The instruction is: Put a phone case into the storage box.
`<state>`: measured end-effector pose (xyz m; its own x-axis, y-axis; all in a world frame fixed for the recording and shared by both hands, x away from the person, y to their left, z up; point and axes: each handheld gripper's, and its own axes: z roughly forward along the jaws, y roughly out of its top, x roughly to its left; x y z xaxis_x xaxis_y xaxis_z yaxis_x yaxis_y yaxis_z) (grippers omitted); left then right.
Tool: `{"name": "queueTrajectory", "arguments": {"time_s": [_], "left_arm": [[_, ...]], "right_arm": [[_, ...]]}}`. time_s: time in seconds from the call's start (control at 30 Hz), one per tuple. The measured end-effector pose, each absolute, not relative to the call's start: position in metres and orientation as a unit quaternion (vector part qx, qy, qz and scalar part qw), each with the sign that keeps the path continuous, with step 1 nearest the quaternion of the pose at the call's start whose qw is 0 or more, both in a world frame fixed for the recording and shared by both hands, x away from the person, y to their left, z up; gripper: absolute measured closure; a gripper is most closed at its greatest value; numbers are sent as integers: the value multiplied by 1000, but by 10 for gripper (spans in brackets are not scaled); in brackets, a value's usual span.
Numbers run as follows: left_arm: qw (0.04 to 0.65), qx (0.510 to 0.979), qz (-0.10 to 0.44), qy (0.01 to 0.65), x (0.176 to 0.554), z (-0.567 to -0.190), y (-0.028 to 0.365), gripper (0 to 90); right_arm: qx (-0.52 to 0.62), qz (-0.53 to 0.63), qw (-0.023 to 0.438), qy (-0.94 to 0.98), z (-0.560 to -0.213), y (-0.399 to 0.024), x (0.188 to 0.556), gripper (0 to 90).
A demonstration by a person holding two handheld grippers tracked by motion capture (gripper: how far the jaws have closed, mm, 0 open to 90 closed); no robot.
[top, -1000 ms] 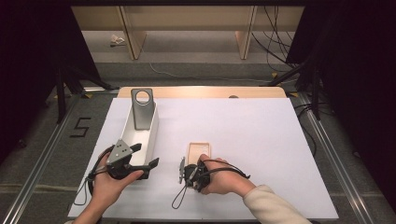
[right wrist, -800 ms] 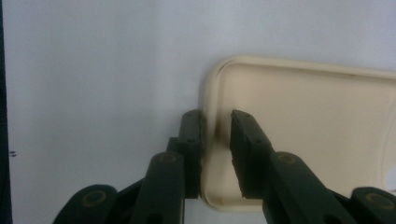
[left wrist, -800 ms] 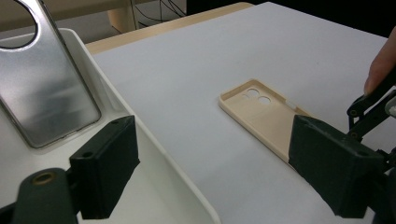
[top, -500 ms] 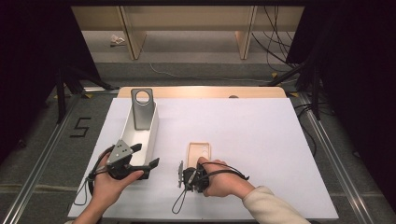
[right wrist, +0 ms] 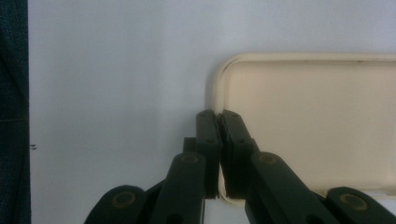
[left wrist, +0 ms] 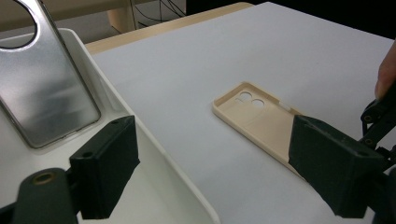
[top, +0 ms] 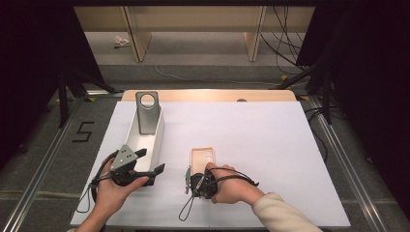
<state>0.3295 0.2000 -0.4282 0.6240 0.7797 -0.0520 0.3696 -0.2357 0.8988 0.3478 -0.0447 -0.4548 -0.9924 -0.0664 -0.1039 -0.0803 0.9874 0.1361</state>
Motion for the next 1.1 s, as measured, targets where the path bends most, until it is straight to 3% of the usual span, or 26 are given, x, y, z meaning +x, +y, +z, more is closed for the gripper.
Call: {"name": "queueTrajectory", "arguments": {"time_s": [0.53, 1.1], "left_arm": [[490, 755, 211, 381, 329, -428, 200, 155], [488, 756, 212, 381, 330, -429, 200, 155]], "right_arm": [[-23, 108, 49, 993, -441, -54, 350, 878], [-1, 255, 53, 966, -425, -84, 355, 880]]}}
